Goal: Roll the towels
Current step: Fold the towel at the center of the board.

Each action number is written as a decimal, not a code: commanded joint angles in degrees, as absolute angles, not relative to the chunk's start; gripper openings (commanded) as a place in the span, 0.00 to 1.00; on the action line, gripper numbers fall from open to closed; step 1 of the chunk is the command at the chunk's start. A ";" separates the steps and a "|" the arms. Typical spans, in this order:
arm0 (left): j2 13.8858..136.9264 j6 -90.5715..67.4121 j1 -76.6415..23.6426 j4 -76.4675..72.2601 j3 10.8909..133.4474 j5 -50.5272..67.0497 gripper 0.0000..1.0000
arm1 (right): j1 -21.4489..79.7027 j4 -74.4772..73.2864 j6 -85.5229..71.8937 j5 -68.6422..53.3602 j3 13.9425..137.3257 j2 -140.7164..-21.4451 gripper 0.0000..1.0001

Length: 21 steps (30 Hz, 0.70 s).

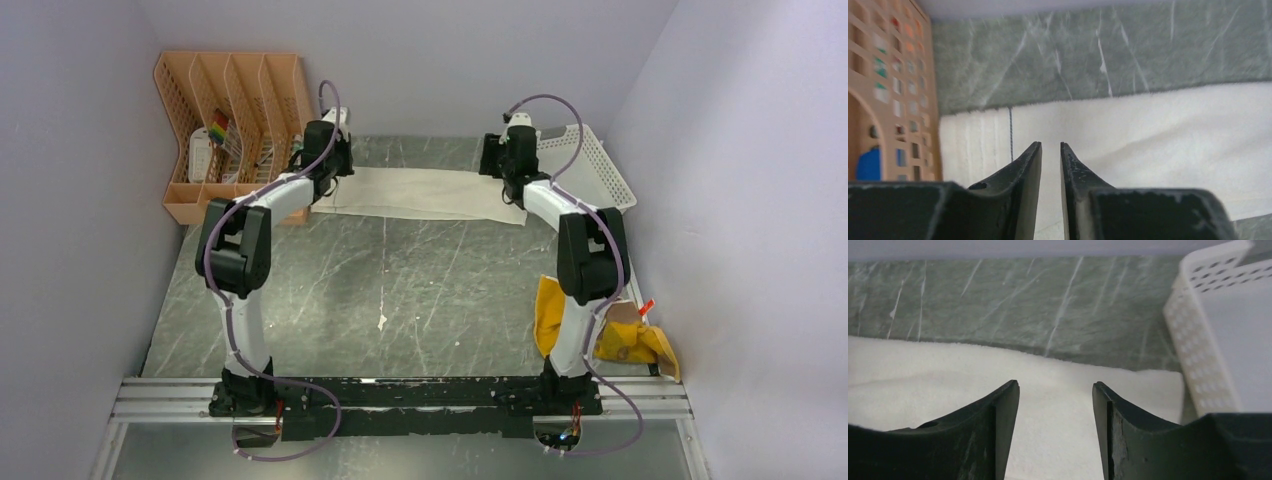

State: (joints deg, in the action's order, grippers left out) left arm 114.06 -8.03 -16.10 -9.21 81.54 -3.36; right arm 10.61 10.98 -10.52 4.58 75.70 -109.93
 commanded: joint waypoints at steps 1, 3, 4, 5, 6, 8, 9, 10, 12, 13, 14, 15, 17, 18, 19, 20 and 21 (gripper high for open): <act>118.26 -9.89 -16.13 -1.53 84.42 1.49 0.27 | 10.26 1.44 -11.48 -3.71 80.97 -115.34 0.54; 118.32 -10.83 -15.89 -2.10 83.18 2.07 0.20 | 10.27 0.83 -11.27 -4.09 80.76 -116.88 0.51; 118.19 -11.26 -15.72 -2.57 82.24 2.43 0.16 | 10.22 0.91 -11.13 -4.37 80.30 -117.19 0.49; 118.03 -11.66 -15.59 -3.07 81.24 2.72 0.14 | 10.16 1.01 -11.04 -4.80 79.80 -117.30 0.48; 117.92 -12.14 -15.44 -3.54 80.20 2.98 0.11 | 10.15 1.08 -11.10 -5.24 79.21 -117.54 0.47; 117.86 -13.23 -14.98 -4.34 78.20 3.34 0.09 | 10.11 1.18 -11.46 -5.75 78.01 -118.17 0.45; 117.87 -13.88 -14.68 -4.65 77.01 3.61 0.08 | 9.92 1.35 -12.09 -6.11 77.20 -118.47 0.45; 117.84 -14.58 -14.30 -5.20 75.74 3.81 0.07 | 9.68 1.72 -12.96 -6.66 76.34 -118.77 0.44; 117.65 -16.20 -13.28 -6.45 73.07 3.88 0.07 | 8.66 3.29 -15.16 -7.68 73.65 -119.04 0.42; 117.54 -17.10 -12.70 -7.37 71.52 4.04 0.07 | 8.00 3.83 -16.62 -8.12 72.44 -119.09 0.41; 117.29 -17.91 -12.07 -8.25 69.95 4.15 0.07 | 7.39 4.06 -18.05 -8.54 71.33 -119.09 0.39; 117.07 -18.80 -11.50 -8.91 68.70 4.46 0.07 | 6.88 4.20 -19.15 -9.07 70.35 -119.05 0.38; 116.67 -19.59 -10.73 -9.59 66.68 4.92 0.07 | 6.56 4.70 -20.73 -8.97 67.55 -118.16 0.38; 116.37 -19.60 -10.65 -10.00 65.82 5.08 0.07 | 6.59 5.07 -21.25 -8.62 66.36 -117.66 0.38; 116.29 -19.60 -10.58 -10.24 64.88 5.05 0.07 | 6.55 5.43 -21.97 -8.31 65.22 -117.26 0.38; 116.18 -21.18 -10.60 -10.21 64.20 5.34 0.07 | 6.51 5.76 -22.43 -8.05 64.35 -116.87 0.38; 116.20 -21.91 -10.61 -10.16 63.52 5.64 0.07 | 6.50 5.73 -22.94 -7.78 63.71 -116.75 0.38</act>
